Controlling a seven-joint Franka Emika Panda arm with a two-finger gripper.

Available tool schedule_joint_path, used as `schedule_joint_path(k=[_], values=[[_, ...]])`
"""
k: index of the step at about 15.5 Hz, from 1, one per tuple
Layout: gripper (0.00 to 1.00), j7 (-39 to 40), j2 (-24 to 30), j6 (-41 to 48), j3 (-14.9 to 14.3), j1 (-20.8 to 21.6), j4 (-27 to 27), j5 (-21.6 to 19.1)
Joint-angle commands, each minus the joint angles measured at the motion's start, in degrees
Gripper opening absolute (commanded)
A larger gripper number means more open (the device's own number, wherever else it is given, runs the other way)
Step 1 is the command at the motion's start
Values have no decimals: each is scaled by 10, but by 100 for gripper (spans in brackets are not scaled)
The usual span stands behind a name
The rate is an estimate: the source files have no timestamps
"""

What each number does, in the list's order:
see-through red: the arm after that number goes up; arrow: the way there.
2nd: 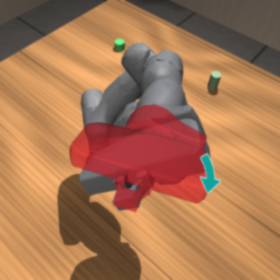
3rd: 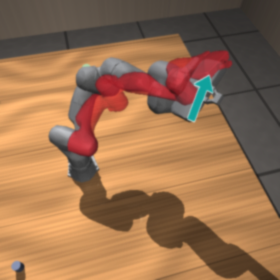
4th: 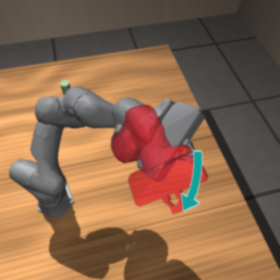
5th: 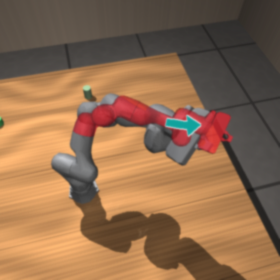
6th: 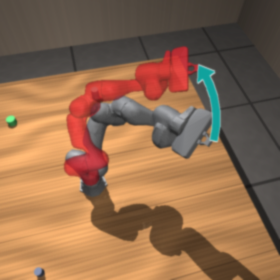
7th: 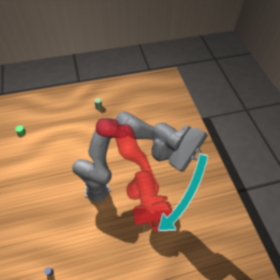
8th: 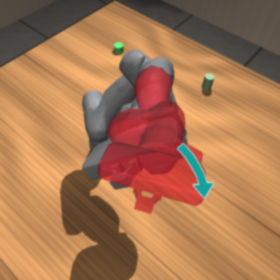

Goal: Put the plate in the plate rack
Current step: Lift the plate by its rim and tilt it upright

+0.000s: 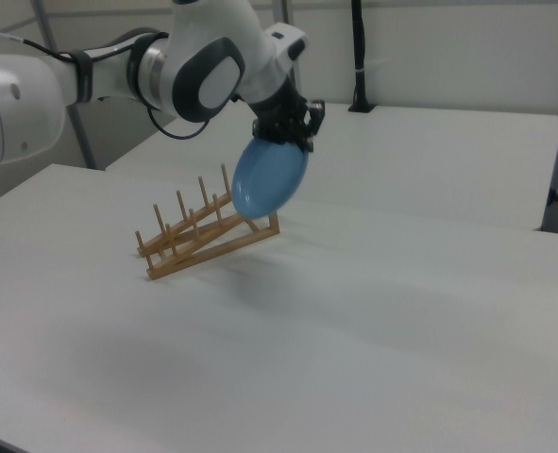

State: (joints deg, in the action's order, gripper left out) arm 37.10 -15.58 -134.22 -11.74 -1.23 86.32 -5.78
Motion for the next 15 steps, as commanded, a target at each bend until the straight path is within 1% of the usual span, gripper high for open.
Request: schedule_joint_path(k=[1,5,7,10,11,13,15], values=[[0,-40,21,-65,-17,60,18,47],[0,-162,21,-96,-17,116,18,179],[0,-229,20,-107,-17,134,18,245],[0,-310,16,-116,-15,147,18,336],[0,-336,14,-131,-15,148,19,367],[0,-387,13,-154,-15,149,29,420],[0,-415,14,-157,-15,150,30,458]])
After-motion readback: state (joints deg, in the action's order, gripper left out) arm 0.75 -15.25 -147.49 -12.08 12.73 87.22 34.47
